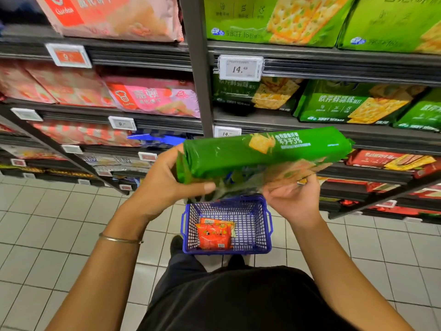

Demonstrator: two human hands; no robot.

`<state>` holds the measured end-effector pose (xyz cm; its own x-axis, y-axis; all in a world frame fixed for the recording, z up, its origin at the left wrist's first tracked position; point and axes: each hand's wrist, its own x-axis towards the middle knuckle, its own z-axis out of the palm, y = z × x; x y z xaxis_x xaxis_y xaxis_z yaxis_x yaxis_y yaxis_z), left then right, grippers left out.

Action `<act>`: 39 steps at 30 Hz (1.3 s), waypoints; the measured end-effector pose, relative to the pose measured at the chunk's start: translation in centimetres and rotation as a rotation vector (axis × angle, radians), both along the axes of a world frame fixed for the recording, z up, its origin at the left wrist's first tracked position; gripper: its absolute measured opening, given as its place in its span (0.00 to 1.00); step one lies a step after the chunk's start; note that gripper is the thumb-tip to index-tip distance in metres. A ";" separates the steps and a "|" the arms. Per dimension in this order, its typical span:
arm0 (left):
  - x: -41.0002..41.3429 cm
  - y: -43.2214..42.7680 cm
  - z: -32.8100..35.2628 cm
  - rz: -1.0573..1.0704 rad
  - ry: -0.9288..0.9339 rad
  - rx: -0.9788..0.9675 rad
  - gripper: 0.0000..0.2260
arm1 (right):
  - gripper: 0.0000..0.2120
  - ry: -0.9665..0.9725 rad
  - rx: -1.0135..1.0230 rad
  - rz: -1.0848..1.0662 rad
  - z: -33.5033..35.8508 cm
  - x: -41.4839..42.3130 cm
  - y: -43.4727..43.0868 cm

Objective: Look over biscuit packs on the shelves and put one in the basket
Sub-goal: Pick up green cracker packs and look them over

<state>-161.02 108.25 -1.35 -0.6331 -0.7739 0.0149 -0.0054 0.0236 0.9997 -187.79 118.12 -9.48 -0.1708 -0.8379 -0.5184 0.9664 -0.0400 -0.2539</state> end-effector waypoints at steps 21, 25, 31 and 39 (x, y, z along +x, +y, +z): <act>0.9 0.1 -6.3 0.348 0.104 1.184 0.32 | 0.14 0.976 -0.143 0.321 10.4 -0.9 -1.3; 1.0 0.0 -6.5 0.367 0.081 1.214 0.30 | 0.23 0.927 -0.044 0.380 10.2 -1.0 -1.7; 1.6 -0.9 -6.4 0.425 0.069 1.091 0.26 | 0.18 0.881 -0.066 0.472 9.4 -2.1 -0.8; 3.8 -2.1 -3.9 0.361 0.139 0.604 0.46 | 0.24 0.903 -0.244 0.619 7.4 -4.8 1.1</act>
